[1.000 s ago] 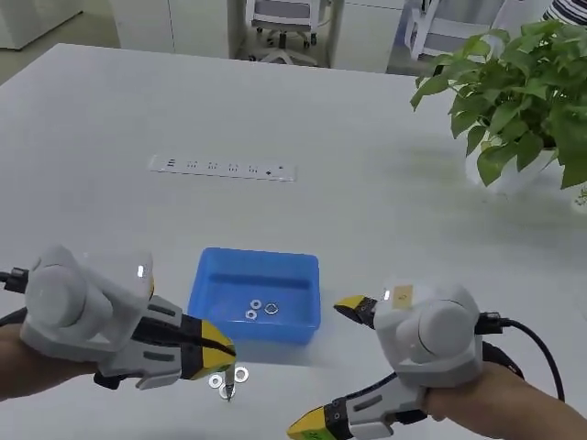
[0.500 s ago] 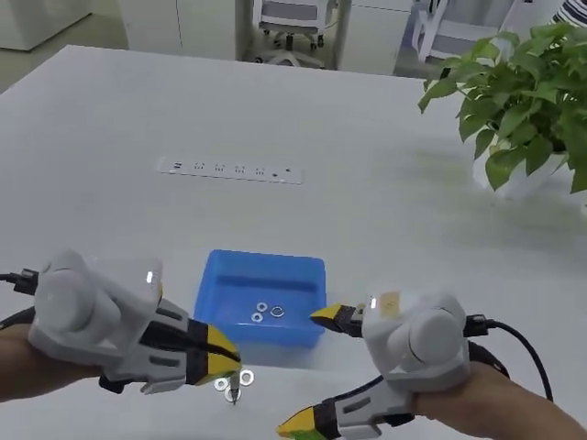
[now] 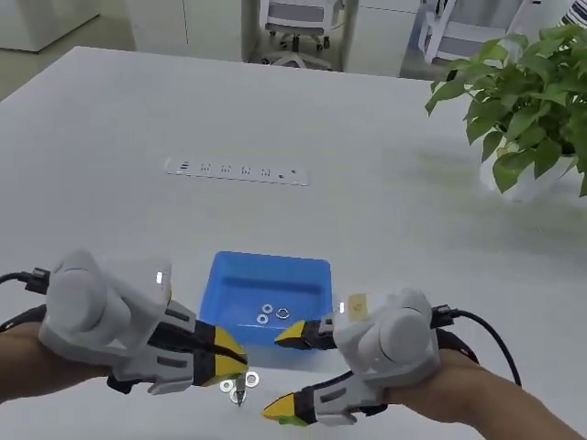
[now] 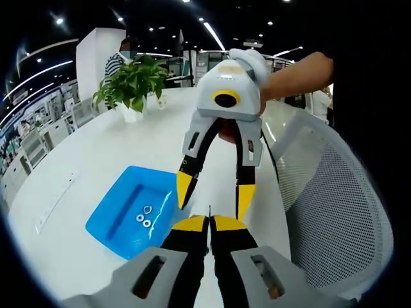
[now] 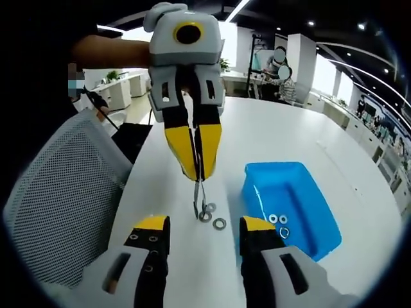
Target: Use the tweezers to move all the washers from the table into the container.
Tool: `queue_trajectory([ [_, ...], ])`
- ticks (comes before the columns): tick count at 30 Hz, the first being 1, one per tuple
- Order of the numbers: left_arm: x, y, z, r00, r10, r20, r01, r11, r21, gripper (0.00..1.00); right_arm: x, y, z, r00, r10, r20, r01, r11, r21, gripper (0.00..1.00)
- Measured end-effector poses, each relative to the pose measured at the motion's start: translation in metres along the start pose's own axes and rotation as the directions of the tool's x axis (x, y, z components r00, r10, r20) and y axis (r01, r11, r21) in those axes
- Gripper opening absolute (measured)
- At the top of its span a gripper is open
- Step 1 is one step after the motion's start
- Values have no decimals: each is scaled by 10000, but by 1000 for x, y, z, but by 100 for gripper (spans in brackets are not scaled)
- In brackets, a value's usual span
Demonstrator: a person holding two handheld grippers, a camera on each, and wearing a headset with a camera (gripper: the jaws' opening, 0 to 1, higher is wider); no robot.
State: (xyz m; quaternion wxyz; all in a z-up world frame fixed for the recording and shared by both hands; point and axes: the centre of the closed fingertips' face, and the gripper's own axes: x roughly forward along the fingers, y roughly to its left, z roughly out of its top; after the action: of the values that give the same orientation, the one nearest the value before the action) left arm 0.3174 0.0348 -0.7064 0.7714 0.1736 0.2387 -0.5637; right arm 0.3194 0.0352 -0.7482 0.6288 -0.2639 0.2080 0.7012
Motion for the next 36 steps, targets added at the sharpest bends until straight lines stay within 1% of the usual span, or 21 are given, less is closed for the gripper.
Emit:
queue_trajectory([
  [3, 0, 1, -1, 10000, 32, -7, -32, 10000, -27, 5, 5, 2, 2, 9998, 132, -167, -138, 9994, -331, 38],
  [5, -1, 1, -1, 10000, 34, -5, -34, 10000, -38, 5, 9, 5, 4, 9995, 279, -170, -287, 9984, -482, 34],
  [8, -1, 1, -2, 10000, 15, -20, -15, 10000, -43, 5, 14, 6, 5, 9988, 438, -235, -452, 9968, -652, 33],
  [9, -1, 1, -2, 10000, 16, -21, -16, 10000, -51, 5, 16, 7, 5, 9979, 549, -335, -575, 9950, -821, 32],
  [17, -1, 1, -2, 10000, 37, -28, -37, 9999, -97, 5, 25, 7, 5, 9942, 901, -589, -964, 9887, -1149, 27],
  [23, -2, 1, -2, 10000, 17, -46, -17, 9999, -122, 5, 31, 7, 4, 9906, 1125, -775, -1221, 9837, -1318, 20],
  [26, -2, 1, -2, 10000, 4, -64, -5, 9999, -131, 5, 35, 7, 2, 9885, 1180, -941, -1311, 9803, -1476, 18],
  [31, -2, 1, -3, 10000, 17, -88, -18, 9999, -122, 5, 41, 5, 1, 9879, 1157, -1034, -1315, 9781, -1617, 13],
  [34, -2, 1, -3, 10000, 28, -94, -29, 9999, -119, 5, 43, 7, -1, 9852, 1248, -1171, -1444, 9735, -1774, 11],
  [36, -2, 1, -3, 9999, 27, -99, -28, 9999, -121, 5, 44, 7, -1, 9850, 1254, -1185, -1453, 9732, -1782, 11],
])
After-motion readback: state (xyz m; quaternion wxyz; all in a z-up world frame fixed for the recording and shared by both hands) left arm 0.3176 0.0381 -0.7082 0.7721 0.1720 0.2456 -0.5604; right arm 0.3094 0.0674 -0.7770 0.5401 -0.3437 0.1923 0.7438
